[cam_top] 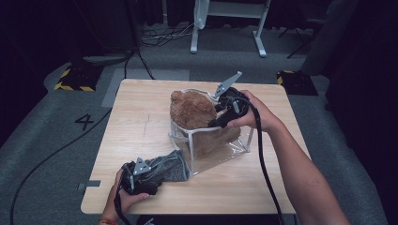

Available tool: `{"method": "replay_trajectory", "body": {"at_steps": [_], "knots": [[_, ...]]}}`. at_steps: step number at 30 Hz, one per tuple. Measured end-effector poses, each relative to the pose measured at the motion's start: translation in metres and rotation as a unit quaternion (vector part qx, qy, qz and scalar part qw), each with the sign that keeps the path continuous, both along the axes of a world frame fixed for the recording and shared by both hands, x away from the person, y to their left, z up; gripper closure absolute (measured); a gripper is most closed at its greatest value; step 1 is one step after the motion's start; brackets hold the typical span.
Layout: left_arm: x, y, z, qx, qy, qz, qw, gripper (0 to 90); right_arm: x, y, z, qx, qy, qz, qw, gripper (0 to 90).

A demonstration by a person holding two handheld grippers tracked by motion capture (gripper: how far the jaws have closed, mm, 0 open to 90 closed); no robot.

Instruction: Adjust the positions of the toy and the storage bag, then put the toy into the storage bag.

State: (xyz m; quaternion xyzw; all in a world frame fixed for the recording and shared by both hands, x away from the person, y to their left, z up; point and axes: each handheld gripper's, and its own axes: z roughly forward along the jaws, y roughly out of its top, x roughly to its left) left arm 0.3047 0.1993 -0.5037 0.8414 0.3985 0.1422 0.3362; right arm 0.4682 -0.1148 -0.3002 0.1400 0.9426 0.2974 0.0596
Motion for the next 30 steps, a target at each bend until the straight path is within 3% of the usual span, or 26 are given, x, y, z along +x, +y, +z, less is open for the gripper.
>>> {"method": "replay_trajectory", "body": {"at_steps": [4, 11, 17, 30], "knots": [[0.000, 0.000, 0.000, -0.002, -0.001, 0.001, 1.0000, 14.9, -0.002, -0.001, 0.002, 0.000, -0.011, -0.001, 0.9999, 31.4], [0.000, 0.000, 0.000, -0.001, 0.000, -0.001, 1.0000, 14.9, -0.004, -0.009, 0.006, 0.022, -0.024, -0.009, 0.9994, 27.2], [0.000, 0.000, 0.000, 0.000, -0.001, -0.001, 1.0000, 15.0, -0.010, -0.019, 0.011, 0.046, -0.053, -0.019, 0.9974, 23.7], [0.000, 0.000, 0.000, 0.002, -0.002, 0.000, 1.0000, 15.1, -0.021, -0.033, 0.014, 0.059, -0.091, -0.033, 0.9935, 27.1]]}}
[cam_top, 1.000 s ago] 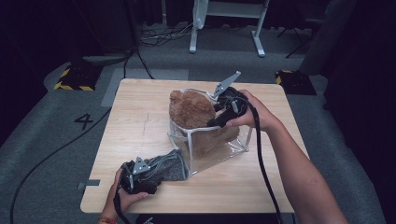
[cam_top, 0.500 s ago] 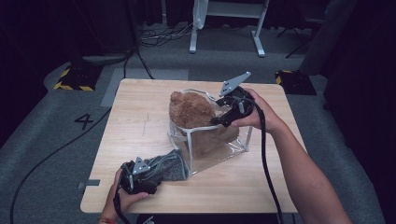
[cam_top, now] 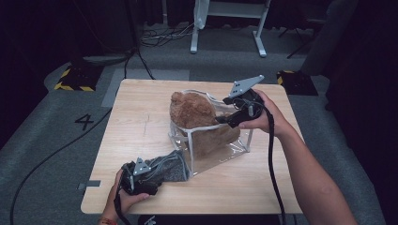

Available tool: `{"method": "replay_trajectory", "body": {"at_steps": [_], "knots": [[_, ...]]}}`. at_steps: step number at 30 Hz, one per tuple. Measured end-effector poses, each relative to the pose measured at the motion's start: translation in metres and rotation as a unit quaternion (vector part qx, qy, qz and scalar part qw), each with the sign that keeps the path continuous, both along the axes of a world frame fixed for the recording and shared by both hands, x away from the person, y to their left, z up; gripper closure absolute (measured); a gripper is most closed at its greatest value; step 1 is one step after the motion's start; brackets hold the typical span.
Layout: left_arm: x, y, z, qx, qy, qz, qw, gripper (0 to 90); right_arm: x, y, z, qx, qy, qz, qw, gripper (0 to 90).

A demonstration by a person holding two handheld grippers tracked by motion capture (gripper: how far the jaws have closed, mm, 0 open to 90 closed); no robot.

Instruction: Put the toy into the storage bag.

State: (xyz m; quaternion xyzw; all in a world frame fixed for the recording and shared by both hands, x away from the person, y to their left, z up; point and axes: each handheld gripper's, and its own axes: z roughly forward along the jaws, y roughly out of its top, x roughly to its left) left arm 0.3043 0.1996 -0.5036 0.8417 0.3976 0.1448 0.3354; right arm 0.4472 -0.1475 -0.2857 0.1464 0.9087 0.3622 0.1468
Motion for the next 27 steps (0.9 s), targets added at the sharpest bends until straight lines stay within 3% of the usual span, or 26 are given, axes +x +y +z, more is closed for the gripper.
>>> {"method": "replay_trajectory", "body": {"at_steps": [14, 27], "knots": [[0.000, 0.000, 0.000, 0.002, -0.002, 0.002, 1.0000, 15.1, -0.011, -0.010, 0.006, 0.006, -0.044, -0.021, 0.9988, 22.0], [0.000, 0.000, 0.000, 0.003, -0.003, 0.002, 1.0000, 15.1, -0.025, -0.027, 0.017, 0.027, -0.065, -0.031, 0.9970, 21.3]]}}
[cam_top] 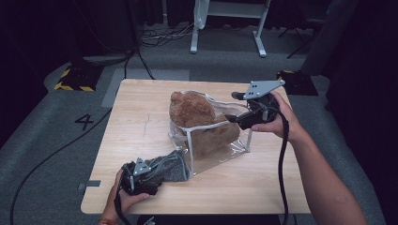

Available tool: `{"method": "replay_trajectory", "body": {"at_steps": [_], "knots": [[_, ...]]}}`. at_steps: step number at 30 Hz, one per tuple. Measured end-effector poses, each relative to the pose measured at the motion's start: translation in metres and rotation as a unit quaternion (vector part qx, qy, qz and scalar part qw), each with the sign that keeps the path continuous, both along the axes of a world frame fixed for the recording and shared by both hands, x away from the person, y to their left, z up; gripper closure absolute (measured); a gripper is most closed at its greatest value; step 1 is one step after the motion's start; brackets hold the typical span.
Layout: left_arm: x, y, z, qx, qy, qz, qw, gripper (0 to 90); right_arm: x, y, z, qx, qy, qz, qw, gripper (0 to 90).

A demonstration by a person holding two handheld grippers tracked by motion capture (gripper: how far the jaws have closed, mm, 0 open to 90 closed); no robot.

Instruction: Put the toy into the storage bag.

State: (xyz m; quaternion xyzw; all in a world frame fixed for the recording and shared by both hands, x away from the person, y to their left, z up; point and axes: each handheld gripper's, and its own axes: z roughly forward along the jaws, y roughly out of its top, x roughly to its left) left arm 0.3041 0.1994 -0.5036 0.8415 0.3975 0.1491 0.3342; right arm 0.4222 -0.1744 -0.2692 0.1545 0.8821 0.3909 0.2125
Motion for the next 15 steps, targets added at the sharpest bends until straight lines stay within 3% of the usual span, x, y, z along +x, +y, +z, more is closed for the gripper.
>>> {"method": "replay_trajectory", "body": {"at_steps": [15], "knots": [[0.000, 0.000, 0.000, 0.001, -0.001, 0.000, 1.0000, 15.1, -0.014, -0.021, 0.002, 0.008, -0.015, -0.006, 0.9998, 21.0]]}}
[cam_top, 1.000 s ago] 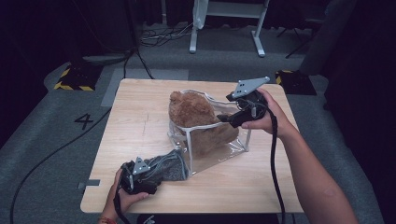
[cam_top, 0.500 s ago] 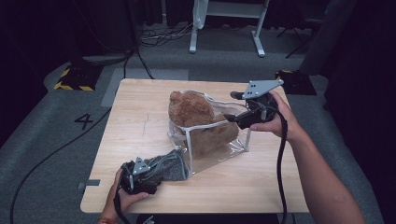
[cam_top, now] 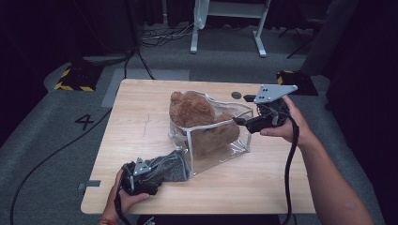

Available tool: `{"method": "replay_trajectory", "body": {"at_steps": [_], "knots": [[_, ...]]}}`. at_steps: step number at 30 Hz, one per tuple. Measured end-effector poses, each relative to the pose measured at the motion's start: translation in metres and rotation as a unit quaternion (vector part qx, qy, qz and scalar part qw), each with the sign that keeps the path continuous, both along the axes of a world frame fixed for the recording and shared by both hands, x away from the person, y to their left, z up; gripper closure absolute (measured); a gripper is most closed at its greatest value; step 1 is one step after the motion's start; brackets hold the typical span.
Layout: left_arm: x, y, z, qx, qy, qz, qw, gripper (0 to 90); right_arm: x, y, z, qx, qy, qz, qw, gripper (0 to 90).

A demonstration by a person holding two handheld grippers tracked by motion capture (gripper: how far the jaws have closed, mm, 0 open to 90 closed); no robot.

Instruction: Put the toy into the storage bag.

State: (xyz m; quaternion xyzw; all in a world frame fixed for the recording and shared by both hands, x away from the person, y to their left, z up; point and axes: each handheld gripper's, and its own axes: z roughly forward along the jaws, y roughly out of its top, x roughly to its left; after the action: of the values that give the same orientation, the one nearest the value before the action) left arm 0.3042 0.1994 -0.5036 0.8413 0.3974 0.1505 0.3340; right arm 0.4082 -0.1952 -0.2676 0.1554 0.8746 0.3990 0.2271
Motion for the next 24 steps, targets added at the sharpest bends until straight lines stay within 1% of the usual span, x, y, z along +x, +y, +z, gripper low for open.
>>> {"method": "replay_trajectory", "body": {"at_steps": [1, 2, 12, 19, 24], "knots": [[0.000, 0.000, 0.000, -0.002, 0.004, 0.000, 1.0000, 15.1, -0.001, -0.001, 0.000, 0.001, -0.001, 0.001, 1.0000, 21.0], [0.000, 0.000, 0.000, -0.001, 0.001, 0.001, 1.0000, 15.1, -0.002, -0.003, 0.000, 0.001, -0.001, 0.000, 1.0000, 21.0], [0.000, 0.000, 0.000, -0.001, 0.002, 0.001, 1.0000, 15.1, -0.014, -0.020, -0.006, -0.007, -0.011, -0.006, 0.9999, 20.7], [0.000, 0.000, 0.000, -0.001, 0.002, 0.001, 1.0000, 15.1, -0.021, -0.031, -0.013, -0.012, -0.012, -0.015, 0.9998, 20.8], [0.000, 0.000, 0.000, -0.001, 0.002, 0.001, 1.0000, 15.1, -0.025, -0.040, -0.020, -0.015, -0.009, -0.021, 0.9996, 20.9]]}}
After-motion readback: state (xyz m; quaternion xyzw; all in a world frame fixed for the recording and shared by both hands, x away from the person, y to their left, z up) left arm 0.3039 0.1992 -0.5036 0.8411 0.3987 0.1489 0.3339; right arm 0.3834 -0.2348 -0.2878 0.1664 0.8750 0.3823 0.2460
